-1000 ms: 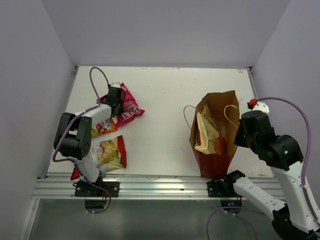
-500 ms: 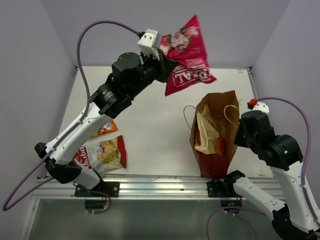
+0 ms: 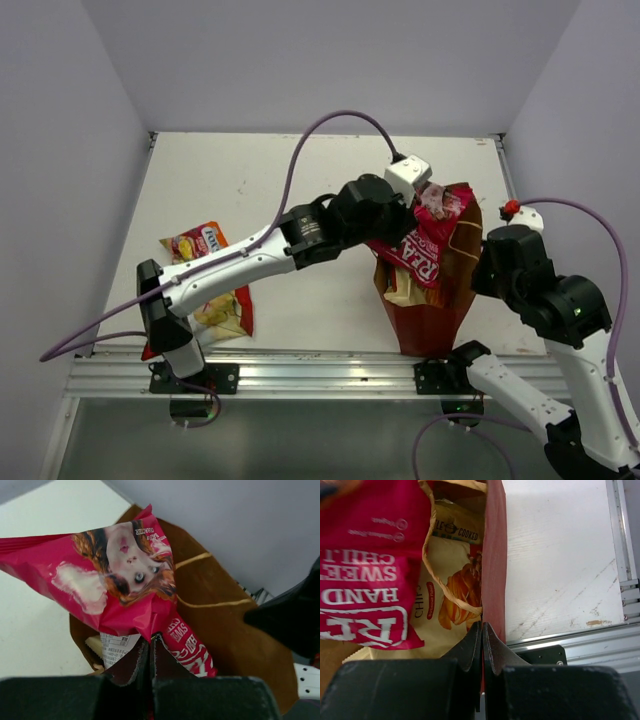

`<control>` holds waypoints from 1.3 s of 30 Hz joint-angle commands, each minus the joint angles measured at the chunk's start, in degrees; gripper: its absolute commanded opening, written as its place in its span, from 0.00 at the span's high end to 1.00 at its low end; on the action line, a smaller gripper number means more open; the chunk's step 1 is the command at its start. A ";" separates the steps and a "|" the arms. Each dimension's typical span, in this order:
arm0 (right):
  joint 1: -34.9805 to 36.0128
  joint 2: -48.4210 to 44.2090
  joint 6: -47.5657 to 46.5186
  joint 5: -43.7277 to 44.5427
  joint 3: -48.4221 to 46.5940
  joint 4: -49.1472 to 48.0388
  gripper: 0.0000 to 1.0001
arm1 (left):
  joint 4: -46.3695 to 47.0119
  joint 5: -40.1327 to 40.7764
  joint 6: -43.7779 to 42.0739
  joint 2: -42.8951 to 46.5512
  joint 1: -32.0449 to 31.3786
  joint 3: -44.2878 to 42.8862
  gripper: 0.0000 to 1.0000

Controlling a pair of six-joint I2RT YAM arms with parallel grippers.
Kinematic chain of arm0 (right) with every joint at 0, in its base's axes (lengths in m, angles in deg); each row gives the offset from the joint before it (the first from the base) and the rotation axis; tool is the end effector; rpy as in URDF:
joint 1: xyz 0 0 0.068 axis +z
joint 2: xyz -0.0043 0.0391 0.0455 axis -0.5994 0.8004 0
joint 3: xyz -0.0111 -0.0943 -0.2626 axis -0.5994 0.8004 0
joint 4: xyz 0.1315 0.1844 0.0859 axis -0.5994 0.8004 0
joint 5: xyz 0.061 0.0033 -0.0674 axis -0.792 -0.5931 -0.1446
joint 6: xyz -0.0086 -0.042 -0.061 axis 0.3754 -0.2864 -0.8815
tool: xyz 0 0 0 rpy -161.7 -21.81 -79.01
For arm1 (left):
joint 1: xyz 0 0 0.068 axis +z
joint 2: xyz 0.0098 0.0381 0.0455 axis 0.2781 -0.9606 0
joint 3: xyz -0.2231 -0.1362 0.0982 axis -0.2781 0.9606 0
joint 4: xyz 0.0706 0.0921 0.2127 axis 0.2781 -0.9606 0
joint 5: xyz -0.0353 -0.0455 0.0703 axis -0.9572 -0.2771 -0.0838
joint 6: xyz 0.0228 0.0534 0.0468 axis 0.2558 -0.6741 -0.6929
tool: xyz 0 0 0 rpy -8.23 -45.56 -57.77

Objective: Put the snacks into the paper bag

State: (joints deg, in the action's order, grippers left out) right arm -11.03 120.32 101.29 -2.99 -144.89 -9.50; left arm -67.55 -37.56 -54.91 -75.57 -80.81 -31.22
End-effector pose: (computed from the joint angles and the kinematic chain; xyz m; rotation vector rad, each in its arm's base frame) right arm 0.0789 0.0097 0.3735 0.3059 2.2910 -0.0014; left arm 0.1784 -0.3555 0.4290 0.6398 1.8560 -0.8733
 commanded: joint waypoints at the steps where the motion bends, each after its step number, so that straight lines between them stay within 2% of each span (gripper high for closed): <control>1: -0.31 -0.37 0.95 -0.21 -0.85 9.33 1.00 | 2.46 1.46 0.40 0.54 -1.25 -1.37 1.00; 9: -0.23 -0.72 1.03 -0.21 -1.11 9.85 1.00 | -6.76 0.23 -1.17 -7.63 -5.73 -9.36 1.00; 10: -0.23 -0.72 1.04 -0.30 -1.03 9.86 1.00 | -7.82 -0.12 -1.26 -8.51 -6.43 -10.59 0.96; 11: -0.23 -0.72 1.04 -0.21 -1.03 9.86 1.00 | -9.22 0.31 -1.35 -9.74 -7.83 -11.99 0.74; 14: -0.23 -0.72 1.12 -0.30 -1.11 9.85 1.00 | -8.63 4.52 -3.02 -9.41 -11.17 -12.62 0.25; 18: -0.14 -0.81 1.30 -0.48 -1.20 10.03 1.00 | -8.35 12.78 -4.17 -6.25 -12.59 -14.03 0.17; 20: -0.23 -0.90 1.21 -0.56 -1.29 10.12 1.00 | -8.01 21.29 -4.43 -2.21 -12.59 -13.95 0.06; 21: -0.23 -0.98 1.21 -0.48 -1.29 10.21 1.00 | -7.48 24.63 -5.04 -0.45 -12.59 -13.25 0.05; 22: -0.14 -1.07 1.21 -0.39 -1.29 10.21 1.00 | -6.35 31.63 -5.65 4.00 -12.59 -9.93 0.00; 24: -0.14 -1.07 0.95 -0.48 -1.29 10.29 1.00 | -1.78 42.01 -6.53 9.03 -12.50 -4.13 0.00; 25: -0.14 -0.99 0.86 -0.39 -1.29 10.21 1.00 | -0.11 51.64 -6.89 14.19 -11.55 3.21 0.00; 26: -0.23 -0.98 0.69 -0.56 -1.29 10.21 1.00 | 0.86 55.65 -6.28 16.59 -10.41 6.85 0.00; 27: -0.23 -1.07 0.68 -0.74 -1.29 9.95 1.00 | -0.61 58.65 -1.40 18.79 -8.57 10.54 0.00; 28: -0.23 -1.07 0.68 -0.91 -1.20 9.77 1.00 | -3.15 59.29 2.65 22.47 -2.28 16.76 0.00; 29: -0.23 -1.25 0.60 -1.09 -0.94 9.59 1.00 | -11.09 57.38 7.21 23.81 2.39 19.26 0.00; 30: -0.23 -1.34 0.51 -1.18 -0.85 9.42 1.00 | -14.65 55.01 14.39 24.69 7.31 21.63 0.00; 31: -0.23 -1.42 0.51 -1.62 -0.68 9.24 1.00 | -18.08 50.11 16.12 25.92 17.45 26.79 0.00; 34: -0.23 -1.51 0.24 -1.88 -0.24 8.54 1.00 | -20.65 40.53 18.41 25.67 31.56 34.91 0.00; 37: -0.23 -1.42 -0.11 -2.06 -0.15 8.10 1.00 | -28.62 34.89 22.36 23.22 34.42 38.61 0.00; 39: -0.23 -1.34 -0.28 -2.32 0.11 7.66 1.00 | -32.60 32.76 28.32 21.72 34.43 41.41 0.00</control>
State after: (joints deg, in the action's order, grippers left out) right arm -11.03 119.34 101.59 -4.06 -144.76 -9.13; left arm -89.54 1.65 -37.40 -53.52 -46.49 7.34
